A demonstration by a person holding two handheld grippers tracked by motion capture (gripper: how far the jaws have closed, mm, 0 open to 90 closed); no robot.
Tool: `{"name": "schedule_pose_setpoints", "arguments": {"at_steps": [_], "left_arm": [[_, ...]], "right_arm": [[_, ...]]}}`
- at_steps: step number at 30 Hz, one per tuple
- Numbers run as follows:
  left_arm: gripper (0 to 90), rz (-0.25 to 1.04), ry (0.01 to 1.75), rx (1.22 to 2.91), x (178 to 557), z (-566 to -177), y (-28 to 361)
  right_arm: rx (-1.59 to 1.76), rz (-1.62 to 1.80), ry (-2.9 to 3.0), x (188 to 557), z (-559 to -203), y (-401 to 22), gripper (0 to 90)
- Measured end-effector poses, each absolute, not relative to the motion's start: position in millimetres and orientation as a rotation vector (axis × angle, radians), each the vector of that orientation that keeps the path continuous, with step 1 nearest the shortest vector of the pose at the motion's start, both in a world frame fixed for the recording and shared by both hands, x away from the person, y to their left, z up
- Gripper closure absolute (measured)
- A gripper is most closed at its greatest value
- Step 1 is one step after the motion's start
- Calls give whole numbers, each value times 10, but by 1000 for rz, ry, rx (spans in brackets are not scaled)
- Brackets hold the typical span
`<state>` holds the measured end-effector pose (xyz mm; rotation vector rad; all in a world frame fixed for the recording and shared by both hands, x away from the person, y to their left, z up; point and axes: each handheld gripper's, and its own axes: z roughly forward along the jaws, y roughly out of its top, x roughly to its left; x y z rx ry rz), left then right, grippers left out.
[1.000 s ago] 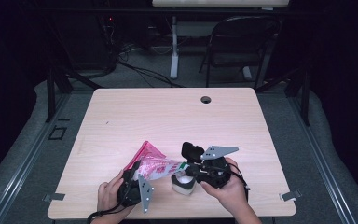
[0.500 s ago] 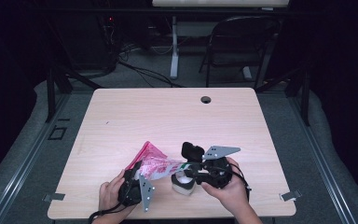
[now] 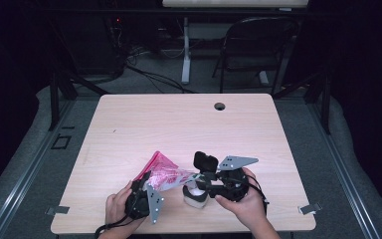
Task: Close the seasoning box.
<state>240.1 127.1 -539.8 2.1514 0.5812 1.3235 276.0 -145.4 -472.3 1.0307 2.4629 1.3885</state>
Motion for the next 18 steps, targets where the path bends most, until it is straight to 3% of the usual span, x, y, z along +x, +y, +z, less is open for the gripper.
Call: {"name": "schedule_pose_setpoints", "arguments": {"at_steps": [18], "left_arm": [[678, 970, 783, 2095, 2528, -5426, 1414]], "right_arm": [[1051, 1413, 2431, 2763, -4723, -1485, 570]]}}
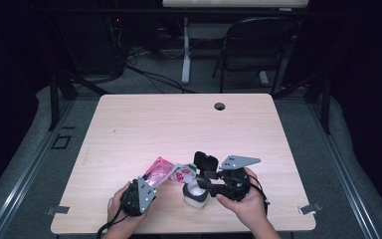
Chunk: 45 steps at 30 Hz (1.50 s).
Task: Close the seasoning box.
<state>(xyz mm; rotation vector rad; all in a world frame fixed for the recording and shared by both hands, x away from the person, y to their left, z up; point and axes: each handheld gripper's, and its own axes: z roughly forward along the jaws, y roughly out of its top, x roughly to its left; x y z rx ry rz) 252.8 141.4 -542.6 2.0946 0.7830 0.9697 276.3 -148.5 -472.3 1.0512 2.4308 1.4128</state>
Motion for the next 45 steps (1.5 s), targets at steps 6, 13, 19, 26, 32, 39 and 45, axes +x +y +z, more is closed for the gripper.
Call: {"name": "schedule_pose_setpoints", "arguments": {"at_steps": [6, 13, 19, 26, 32, 39, 45], "left_arm": [[678, 863, 850, 2044, 2576, -5423, 1492], [679, 834, 921, 2004, 2621, -5407, 1618], [678, 835, 972, 1978, 2641, -5391, 1709], [679, 854, 1012, 1954, 2654, -5358, 1807], [679, 896, 1079, 1919, 2691, -5337, 1957], [679, 898, 1186, 1878, 2754, -5335, 2175], [679, 910, 1237, 1850, 2782, -5330, 2298]], "right_arm": [[1053, 1418, 2425, 2763, -4726, -1486, 567], [1045, 1424, 2407, 2759, -4732, -1488, 543], [1042, 1430, 2402, 2758, -4745, -1493, 511], [1013, 1426, 2405, 2755, -4751, -1483, 506], [978, 1402, 2419, 2748, -4760, -1470, 532], [972, 1407, 2420, 2750, -4759, -1478, 544], [977, 1404, 2411, 2749, -4760, -1479, 539]]}}
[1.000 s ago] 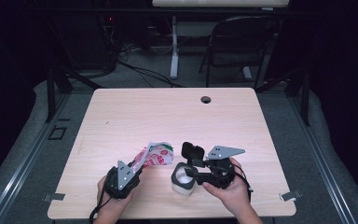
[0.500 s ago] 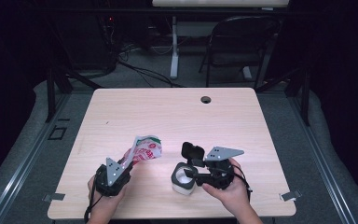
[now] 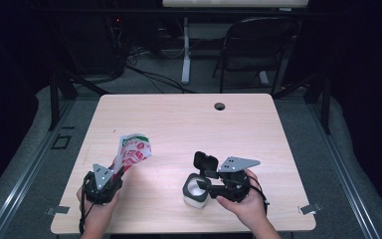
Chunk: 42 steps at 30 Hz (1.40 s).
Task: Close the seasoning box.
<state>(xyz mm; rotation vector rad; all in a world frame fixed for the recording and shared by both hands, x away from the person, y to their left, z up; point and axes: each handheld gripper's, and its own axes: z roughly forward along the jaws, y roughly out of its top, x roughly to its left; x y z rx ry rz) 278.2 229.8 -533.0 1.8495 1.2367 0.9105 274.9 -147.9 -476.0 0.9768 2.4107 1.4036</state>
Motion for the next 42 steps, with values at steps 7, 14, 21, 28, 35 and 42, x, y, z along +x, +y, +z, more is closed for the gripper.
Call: {"name": "schedule_pose_setpoints", "arguments": {"at_steps": [7, 14, 21, 28, 35, 42], "left_arm": [[679, 927, 1267, 1847, 2808, -5359, 2354], [678, 972, 1291, 1883, 2834, -5419, 2379], [676, 993, 1326, 1899, 2860, -5474, 2419], [674, 1018, 1363, 1898, 2878, -5496, 2457], [674, 1032, 1397, 1885, 2891, -5506, 2513], [669, 1053, 1448, 1889, 2919, -5538, 2574]], "right_arm": [[983, 1402, 2412, 2751, -4764, -1478, 533], [997, 1391, 2421, 2757, -4771, -1471, 521], [1003, 1377, 2433, 2765, -4777, -1478, 524], [1003, 1360, 2461, 2768, -4799, -1460, 536], [1007, 1369, 2464, 2769, -4802, -1462, 540], [1028, 1365, 2473, 2770, -4803, -1468, 556]]}}
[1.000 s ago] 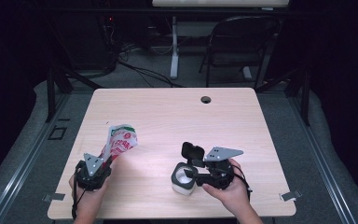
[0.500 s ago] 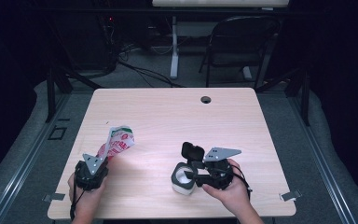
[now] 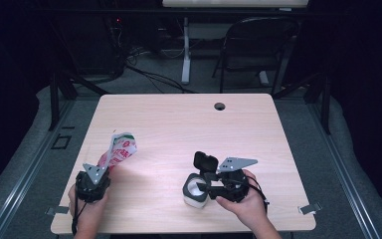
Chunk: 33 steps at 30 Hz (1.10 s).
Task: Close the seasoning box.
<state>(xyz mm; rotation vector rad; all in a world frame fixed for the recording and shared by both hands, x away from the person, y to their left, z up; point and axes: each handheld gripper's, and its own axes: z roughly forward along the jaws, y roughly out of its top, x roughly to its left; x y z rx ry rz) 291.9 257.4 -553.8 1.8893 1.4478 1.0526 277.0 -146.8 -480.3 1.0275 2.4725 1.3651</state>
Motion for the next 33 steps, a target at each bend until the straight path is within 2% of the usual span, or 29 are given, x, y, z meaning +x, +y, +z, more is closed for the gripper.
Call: {"name": "schedule_pose_setpoints", "arguments": {"at_steps": [9, 25, 28, 33], "left_arm": [[629, 994, 1466, 1946, 2967, -5620, 2554], [290, 900, 1435, 1952, 2976, -5600, 2468], [254, 868, 1427, 1958, 2977, -5598, 2453], [254, 837, 1419, 1971, 2966, -5582, 2419]], "right_arm": [[1024, 1356, 2483, 2767, -4802, -1468, 575], [1044, 1373, 2452, 2774, -4802, -1480, 545], [1046, 1374, 2451, 2779, -4803, -1486, 544], [1050, 1376, 2448, 2777, -4801, -1488, 543]]}}
